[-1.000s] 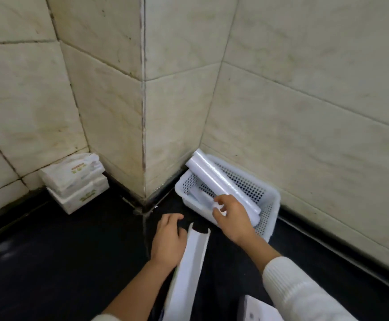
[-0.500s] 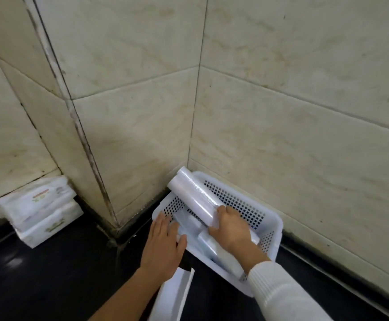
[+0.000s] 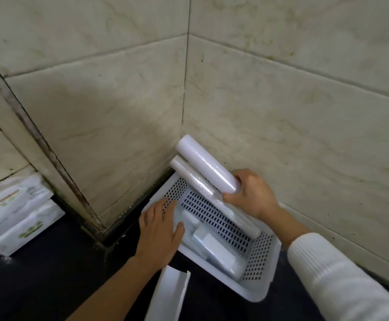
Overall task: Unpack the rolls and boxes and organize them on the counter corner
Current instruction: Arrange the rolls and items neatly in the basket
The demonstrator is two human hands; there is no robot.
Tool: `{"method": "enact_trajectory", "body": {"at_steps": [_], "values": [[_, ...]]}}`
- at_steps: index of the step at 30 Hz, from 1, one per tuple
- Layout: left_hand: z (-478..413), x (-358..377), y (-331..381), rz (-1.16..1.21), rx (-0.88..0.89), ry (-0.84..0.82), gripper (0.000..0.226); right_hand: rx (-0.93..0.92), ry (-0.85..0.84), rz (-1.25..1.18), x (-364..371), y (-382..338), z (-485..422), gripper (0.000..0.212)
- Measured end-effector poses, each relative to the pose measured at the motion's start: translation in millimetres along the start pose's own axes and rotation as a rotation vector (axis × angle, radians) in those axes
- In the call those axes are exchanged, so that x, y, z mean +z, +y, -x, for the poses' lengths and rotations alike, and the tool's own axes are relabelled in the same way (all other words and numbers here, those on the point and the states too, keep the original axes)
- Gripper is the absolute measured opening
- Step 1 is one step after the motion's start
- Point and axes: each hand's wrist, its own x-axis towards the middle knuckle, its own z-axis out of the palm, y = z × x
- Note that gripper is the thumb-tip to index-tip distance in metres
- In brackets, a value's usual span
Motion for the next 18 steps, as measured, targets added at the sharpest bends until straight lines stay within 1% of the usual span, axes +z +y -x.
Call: {"method": "enact_trajectory", "body": {"at_steps": [2, 5, 8, 10, 11, 13, 16, 17, 18], "values": [[-11.9, 0.5, -0.2, -0.015, 0.018, 0.000, 0.060, 0.047, -0.032, 0.060, -5.5, 0.7, -13.9, 0.055], [-32.0, 2.2, -4.2, -0.087, -0.003, -0.025, 0.066, 0.063, -0.107, 0.175, 5.8, -4.1, -27.3, 0.049], [-52.1, 4.8, -7.7, -0.077, -0.016, -0.075, 0.069, 0.077, -0.132, 0.181, 21.6, -4.7, -30.4, 0.038], [-59.8, 5.1, -7.7, -0.061, 0.013, -0.089, 0.073, 0.049, -0.120, 0.174, 26.4, 1.0, -30.1, 0.029], [-61.9, 5.3, -7.7, -0.065, 0.029, -0.088, 0.076, 0.024, -0.122, 0.166, 26.3, 4.2, -29.7, 0.027], [-64.2, 5.5, -7.0, -0.059, 0.054, -0.062, 0.078, -0.040, -0.154, 0.148, 24.8, 11.2, -29.4, 0.028], [-66.4, 4.8, -4.9, -0.013, 0.051, -0.022, 0.081, -0.105, -0.221, 0.166, 24.9, 16.8, -27.7, 0.059], [-66.4, 4.6, -5.1, -0.001, 0.048, -0.014, 0.082, -0.112, -0.214, 0.180, 26.5, 16.2, -26.4, 0.062], [-66.1, 4.0, -5.2, 0.013, 0.048, -0.014, 0.081, -0.121, -0.190, 0.202, 28.3, 14.4, -24.9, 0.060]]}}
